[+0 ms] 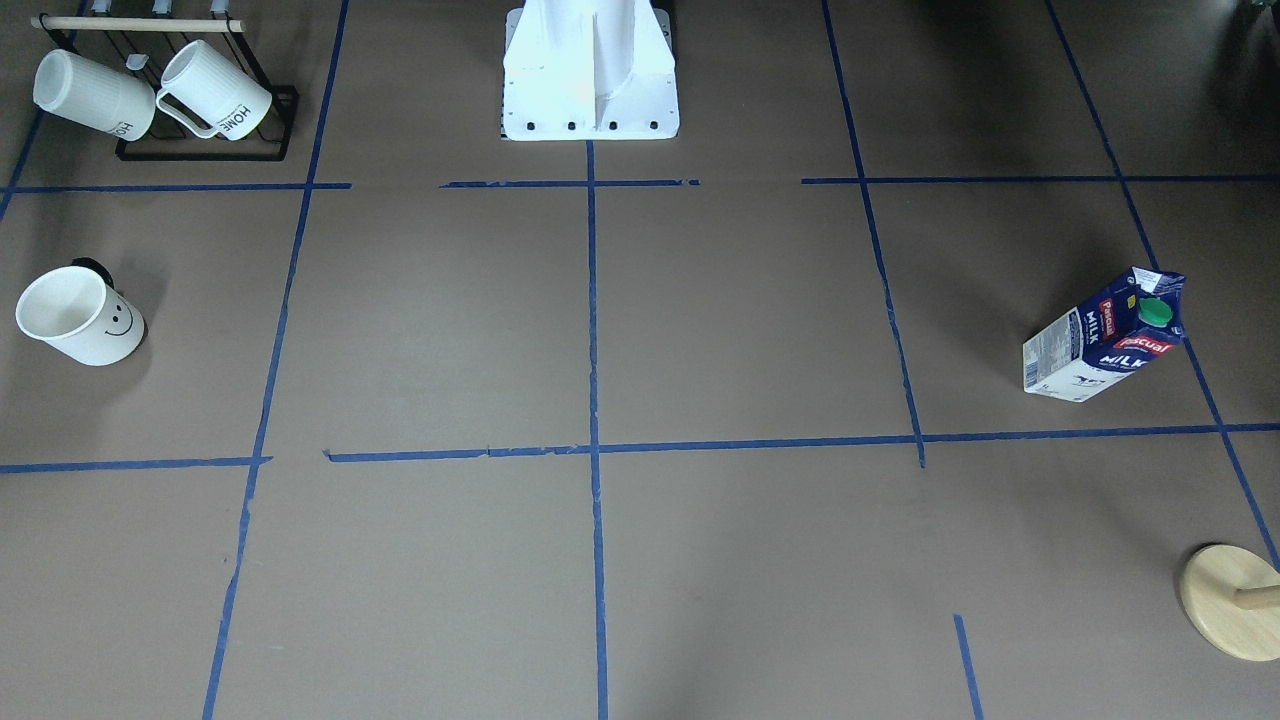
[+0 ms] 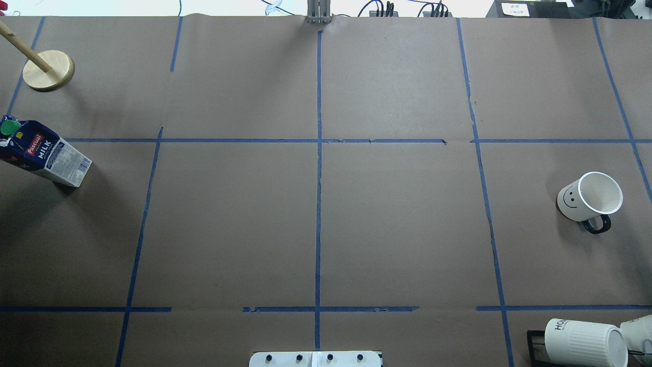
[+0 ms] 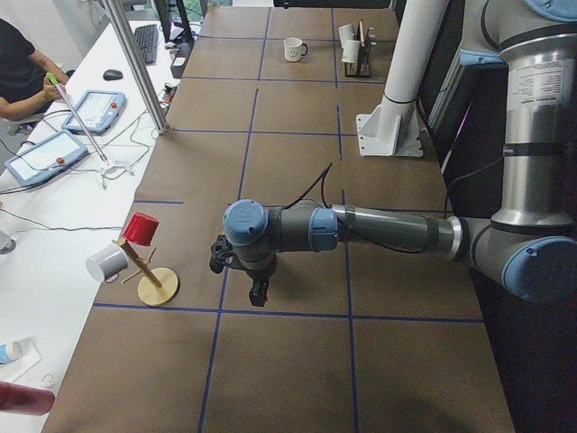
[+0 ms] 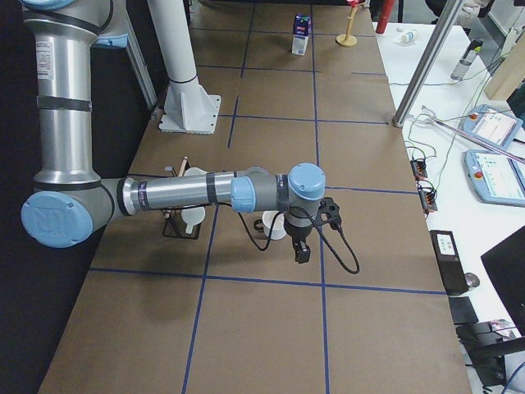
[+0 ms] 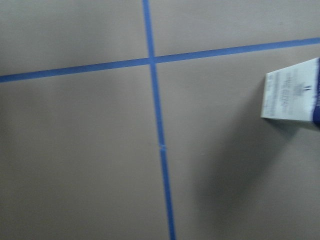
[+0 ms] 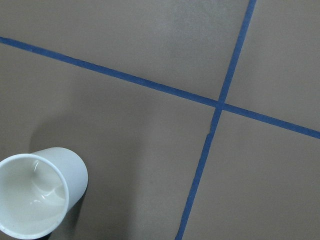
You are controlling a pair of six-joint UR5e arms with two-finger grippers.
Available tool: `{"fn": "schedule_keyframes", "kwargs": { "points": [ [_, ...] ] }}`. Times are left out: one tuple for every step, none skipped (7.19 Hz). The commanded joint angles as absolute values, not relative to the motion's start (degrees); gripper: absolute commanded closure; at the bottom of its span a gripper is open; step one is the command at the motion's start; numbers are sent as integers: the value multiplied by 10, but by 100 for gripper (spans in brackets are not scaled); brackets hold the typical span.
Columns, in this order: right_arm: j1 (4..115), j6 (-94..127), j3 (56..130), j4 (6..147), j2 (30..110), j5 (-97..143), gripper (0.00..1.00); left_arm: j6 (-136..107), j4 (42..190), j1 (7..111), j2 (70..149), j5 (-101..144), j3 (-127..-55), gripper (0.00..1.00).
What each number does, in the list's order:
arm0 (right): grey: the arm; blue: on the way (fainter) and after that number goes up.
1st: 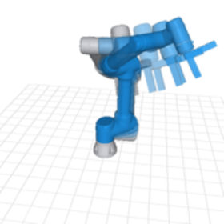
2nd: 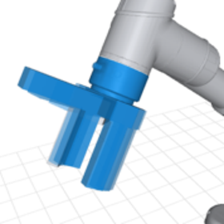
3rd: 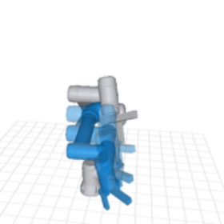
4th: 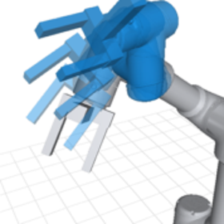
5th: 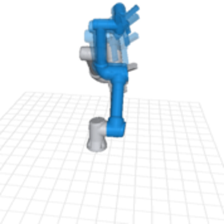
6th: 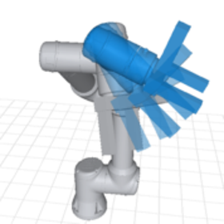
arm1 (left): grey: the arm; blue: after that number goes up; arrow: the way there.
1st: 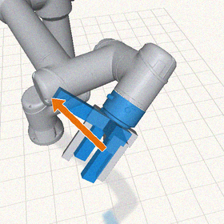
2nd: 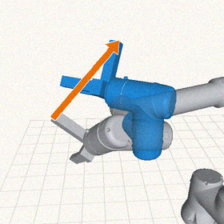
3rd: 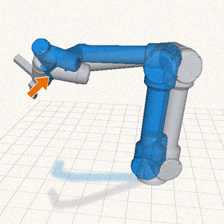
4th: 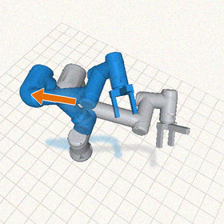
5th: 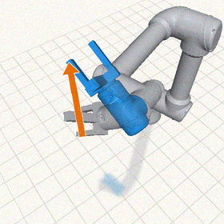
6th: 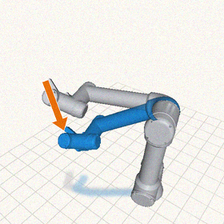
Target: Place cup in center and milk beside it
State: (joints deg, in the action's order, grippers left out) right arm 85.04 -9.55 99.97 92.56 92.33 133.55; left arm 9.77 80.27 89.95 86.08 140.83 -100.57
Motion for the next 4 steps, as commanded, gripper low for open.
{"fn": "schedule_keyframes", "kwargs": {
  "points": [
    [851, -98, 1003, 925, 927, 1336, 0, 95, 802, 899, 860, 1379, -1026, 0],
    [851, -98, 1003, 925, 926, 1336, 0, 92, 802, 898, 855, 1377, -1027, 0],
    [851, -96, 1005, 925, 925, 1337, 0, 91, 807, 898, 853, 1385, -1027, 0],
    [850, -97, 1004, 924, 918, 1337, 0, 90, 809, 898, 852, 1385, -1033, 0]
  ]
}}
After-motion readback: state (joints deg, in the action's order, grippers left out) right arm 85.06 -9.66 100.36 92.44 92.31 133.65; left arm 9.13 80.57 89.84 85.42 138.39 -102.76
